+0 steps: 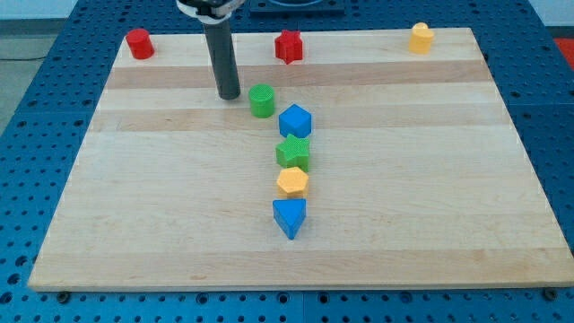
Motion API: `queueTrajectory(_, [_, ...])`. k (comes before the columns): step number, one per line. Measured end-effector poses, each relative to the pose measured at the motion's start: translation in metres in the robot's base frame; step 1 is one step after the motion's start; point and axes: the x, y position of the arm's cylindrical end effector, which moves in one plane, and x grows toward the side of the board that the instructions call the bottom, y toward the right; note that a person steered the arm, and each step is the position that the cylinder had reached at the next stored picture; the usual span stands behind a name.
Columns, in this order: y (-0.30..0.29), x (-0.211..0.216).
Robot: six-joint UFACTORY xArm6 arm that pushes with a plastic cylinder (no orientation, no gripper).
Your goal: Move the red star horizontally to green circle
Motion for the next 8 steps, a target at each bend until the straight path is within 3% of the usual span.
queueTrajectory(2, [-0.005, -0.067])
queueTrajectory(4, [0.047, -0.115])
queueTrajectory(6, [0.117, -0.105])
queueTrajectory(8, [0.147, -0.087])
